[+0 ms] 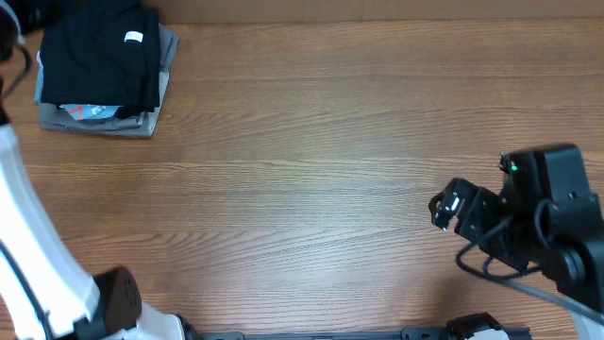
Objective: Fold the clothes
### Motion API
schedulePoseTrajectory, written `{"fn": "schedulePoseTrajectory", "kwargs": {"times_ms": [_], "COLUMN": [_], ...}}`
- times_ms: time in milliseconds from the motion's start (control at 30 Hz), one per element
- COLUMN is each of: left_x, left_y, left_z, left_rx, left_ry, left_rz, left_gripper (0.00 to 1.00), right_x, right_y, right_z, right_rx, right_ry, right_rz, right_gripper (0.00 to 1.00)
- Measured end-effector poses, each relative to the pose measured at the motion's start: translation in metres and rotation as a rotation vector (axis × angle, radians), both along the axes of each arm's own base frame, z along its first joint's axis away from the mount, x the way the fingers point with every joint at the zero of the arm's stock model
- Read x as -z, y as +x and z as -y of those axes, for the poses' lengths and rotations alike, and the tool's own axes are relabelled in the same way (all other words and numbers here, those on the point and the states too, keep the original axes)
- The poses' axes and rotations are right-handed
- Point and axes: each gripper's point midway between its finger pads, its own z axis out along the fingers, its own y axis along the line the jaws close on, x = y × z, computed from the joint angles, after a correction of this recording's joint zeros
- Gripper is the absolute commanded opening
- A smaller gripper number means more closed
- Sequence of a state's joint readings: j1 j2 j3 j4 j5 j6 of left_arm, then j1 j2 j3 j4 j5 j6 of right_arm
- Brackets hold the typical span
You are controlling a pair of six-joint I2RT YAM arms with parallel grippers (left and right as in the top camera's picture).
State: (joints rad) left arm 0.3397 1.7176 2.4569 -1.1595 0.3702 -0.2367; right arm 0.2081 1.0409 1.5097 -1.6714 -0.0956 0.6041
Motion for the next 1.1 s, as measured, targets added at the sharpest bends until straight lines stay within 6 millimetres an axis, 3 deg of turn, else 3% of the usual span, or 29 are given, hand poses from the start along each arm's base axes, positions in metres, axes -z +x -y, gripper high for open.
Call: {"fn": "schedulePoseTrajectory", "kwargs": {"times_ms": [133,333,533,667,800,1000,1100], "left_x": [0.006,0.033,0.024,0.018,0.026,0.042,0.045], "left_y": [-0.044,-0.112,-0.159,-0.203,-0.25,-0.308,-0.328], "left_z": [0.028,0.075,0.101,0.111,0.121,0.134,0.138], "left_rx": [0.062,0.202,0.29,0.29,0.287,0.254,0.238], "left_ry": [-0.029,-0.017,0.051,0.077,0.093,0.094,0.092], "left_rz": [-0.081,-0.262,-0.22,-0.166,-0.123,0.023,0.102], "left_gripper": [1.0,1.0,1.0,1.0,1.0,1.0,1.0], "right_x": [-0.013,-0.035,-0.013,0.007,0.02,0.013,0.005], "right_y": [-0.015,-0.054,-0.083,-0.086,-0.082,-0.069,-0.06], "right_z": [0.004,0.013,0.019,0.021,0.02,0.019,0.019], "right_rx": [-0.003,-0.003,-0.002,0.02,0.034,0.023,0.025], "right_ry": [0.009,0.043,0.06,0.068,0.075,0.07,0.068], "right_rz": [0.09,0.274,0.353,0.34,0.333,0.393,0.445], "right_gripper": [1.0,1.0,1.0,1.0,1.0,1.0,1.0]}}
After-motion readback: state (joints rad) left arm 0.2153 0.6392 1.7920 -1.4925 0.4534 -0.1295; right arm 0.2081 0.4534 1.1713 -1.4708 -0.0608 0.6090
